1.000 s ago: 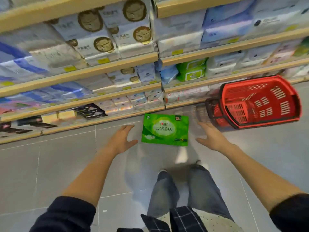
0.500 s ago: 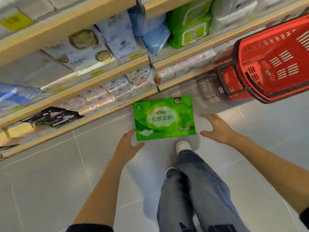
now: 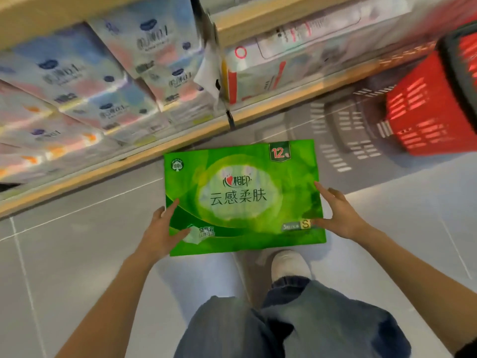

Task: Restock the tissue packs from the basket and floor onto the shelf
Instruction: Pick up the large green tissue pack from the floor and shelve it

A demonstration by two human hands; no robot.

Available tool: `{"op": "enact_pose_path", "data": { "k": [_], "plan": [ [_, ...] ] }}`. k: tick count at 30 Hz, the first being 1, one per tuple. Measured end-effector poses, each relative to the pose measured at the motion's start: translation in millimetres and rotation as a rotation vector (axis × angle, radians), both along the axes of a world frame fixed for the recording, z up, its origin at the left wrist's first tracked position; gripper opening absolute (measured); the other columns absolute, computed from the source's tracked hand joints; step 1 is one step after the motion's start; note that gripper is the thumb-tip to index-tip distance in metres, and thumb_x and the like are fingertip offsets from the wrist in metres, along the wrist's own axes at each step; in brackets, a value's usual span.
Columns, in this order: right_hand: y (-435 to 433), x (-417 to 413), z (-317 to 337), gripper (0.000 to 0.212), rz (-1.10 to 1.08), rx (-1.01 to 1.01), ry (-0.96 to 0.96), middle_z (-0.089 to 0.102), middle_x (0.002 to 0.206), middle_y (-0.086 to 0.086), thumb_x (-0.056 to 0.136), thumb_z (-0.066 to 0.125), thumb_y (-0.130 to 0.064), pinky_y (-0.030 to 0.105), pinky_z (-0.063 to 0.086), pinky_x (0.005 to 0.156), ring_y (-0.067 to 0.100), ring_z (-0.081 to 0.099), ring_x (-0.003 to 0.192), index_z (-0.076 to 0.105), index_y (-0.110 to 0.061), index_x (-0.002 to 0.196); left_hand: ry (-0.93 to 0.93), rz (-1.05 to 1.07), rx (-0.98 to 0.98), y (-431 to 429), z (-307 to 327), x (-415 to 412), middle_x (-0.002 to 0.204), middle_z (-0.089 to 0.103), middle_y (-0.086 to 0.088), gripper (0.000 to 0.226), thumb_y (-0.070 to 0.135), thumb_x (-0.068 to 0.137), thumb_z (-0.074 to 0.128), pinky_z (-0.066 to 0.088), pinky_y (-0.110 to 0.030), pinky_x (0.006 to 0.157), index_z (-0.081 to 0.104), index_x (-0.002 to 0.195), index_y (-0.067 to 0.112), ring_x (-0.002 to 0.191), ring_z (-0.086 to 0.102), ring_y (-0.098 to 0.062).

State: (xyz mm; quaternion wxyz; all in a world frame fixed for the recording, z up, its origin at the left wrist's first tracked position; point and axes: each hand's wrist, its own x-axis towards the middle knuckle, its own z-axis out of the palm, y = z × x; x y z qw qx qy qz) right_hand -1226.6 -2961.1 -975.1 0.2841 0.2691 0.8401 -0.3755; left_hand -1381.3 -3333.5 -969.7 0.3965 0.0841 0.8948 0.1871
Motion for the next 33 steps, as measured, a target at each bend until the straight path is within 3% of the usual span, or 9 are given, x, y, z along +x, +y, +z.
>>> {"op": "enact_pose_path", "data": {
  "k": [5, 10, 13, 15, 18, 21, 23, 28, 33],
  "plan": [
    [5.5, -3.1, -53.0, 0.101, -0.081, -0.062, 0.116, 0.020, 0.148, 0.022, 0.067, 0.078, -0.028, 0.036, 0.024, 0.109, 0.032, 0.018, 0.139, 0.007, -0.038, 0.139, -0.004, -0.003, 0.028, 2.4, -47.7, -18.2, 0.148, 0.019, -0.020, 0.101, 0.035, 0.071, 0.076, 0.030, -0.044, 0.109, 0.008, 0.146, 0.037, 0.133, 0.030, -0.039],
    [2.1, -2.3, -76.2, 0.124, -0.116, -0.176, 0.210, 0.031, 0.133, 0.000, 0.038, 0.066, -0.080, 0.027, 0.029, 0.104, 0.013, 0.033, 0.121, 0.000, -0.048, 0.138, -0.083, 0.117, 0.161, 0.5, -67.4, -32.2, 0.141, 0.039, 0.000, 0.128, 0.075, 0.033, 0.075, 0.040, -0.052, 0.102, -0.003, 0.133, 0.065, 0.123, 0.047, -0.029],
    [0.9, -4.4, -78.8, 0.127, -0.141, -0.193, 0.239, 0.033, 0.131, -0.003, 0.034, 0.068, -0.079, 0.027, 0.030, 0.104, 0.012, 0.034, 0.122, 0.001, -0.049, 0.139, -0.061, 0.106, 0.226, -0.1, -69.9, -31.5, 0.138, 0.036, 0.010, 0.125, 0.073, 0.034, 0.076, 0.040, -0.048, 0.103, 0.000, 0.132, 0.066, 0.123, 0.045, -0.022],
    [-1.6, -6.1, -75.8, 0.126, -0.139, -0.185, 0.246, 0.036, 0.133, 0.000, 0.035, 0.071, -0.075, 0.031, 0.031, 0.106, 0.014, 0.037, 0.124, 0.003, -0.050, 0.139, -0.039, 0.115, 0.264, 3.9, -67.4, -29.6, 0.136, 0.036, 0.011, 0.120, 0.056, 0.042, 0.083, 0.039, -0.045, 0.104, 0.002, 0.129, 0.069, 0.125, 0.044, -0.022],
    [-4.3, -9.1, -68.7, 0.123, -0.127, -0.151, 0.244, 0.037, 0.140, 0.007, 0.046, 0.084, -0.047, 0.041, 0.033, 0.109, 0.022, 0.038, 0.129, 0.002, -0.053, 0.138, -0.001, 0.097, 0.267, 10.1, -61.5, -26.7, 0.134, 0.036, 0.011, 0.119, 0.036, 0.047, 0.081, 0.037, -0.039, 0.103, 0.002, 0.131, 0.066, 0.126, 0.043, -0.023],
    [-6.2, -12.8, -56.9, 0.121, -0.110, -0.113, 0.246, 0.036, 0.140, 0.009, 0.053, 0.086, -0.031, 0.042, 0.034, 0.107, 0.026, 0.039, 0.129, 0.002, -0.055, 0.136, 0.016, 0.088, 0.244, 12.2, -53.4, -20.9, 0.138, 0.039, 0.007, 0.118, 0.040, 0.047, 0.079, 0.038, -0.040, 0.102, -0.003, 0.129, 0.066, 0.125, 0.045, -0.024],
    [-6.7, -16.1, -46.2, 0.120, -0.082, -0.088, 0.237, 0.033, 0.142, 0.010, 0.056, 0.086, -0.028, 0.042, 0.035, 0.106, 0.027, 0.038, 0.129, -0.001, -0.056, 0.134, 0.029, 0.094, 0.222, 13.5, -45.6, -15.6, 0.142, 0.041, 0.000, 0.117, 0.042, 0.048, 0.079, 0.038, -0.042, 0.102, -0.004, 0.129, 0.062, 0.125, 0.046, -0.027],
    [-6.7, -15.8, -7.8, 0.122, -0.045, -0.068, 0.206, 0.022, 0.151, 0.010, 0.058, 0.084, -0.032, 0.051, 0.036, 0.105, 0.029, 0.032, 0.135, -0.008, -0.062, 0.132, 0.070, 0.110, 0.260, 15.7, -6.4, -5.4, 0.135, 0.037, 0.009, 0.117, 0.026, 0.056, 0.083, 0.035, -0.040, 0.104, 0.000, 0.132, 0.055, 0.126, 0.045, -0.026],
    [-6.6, -7.4, 54.8, 0.120, -0.077, -0.060, 0.222, 0.017, 0.154, 0.010, 0.059, 0.083, -0.034, 0.056, 0.038, 0.102, 0.036, 0.030, 0.136, -0.007, -0.062, 0.133, 0.148, 0.044, 0.214, 14.6, 67.7, -9.7, 0.143, 0.042, -0.006, 0.120, 0.028, 0.055, 0.084, 0.038, -0.042, 0.102, 0.000, 0.138, 0.048, 0.124, 0.047, -0.029]
  ]
}}
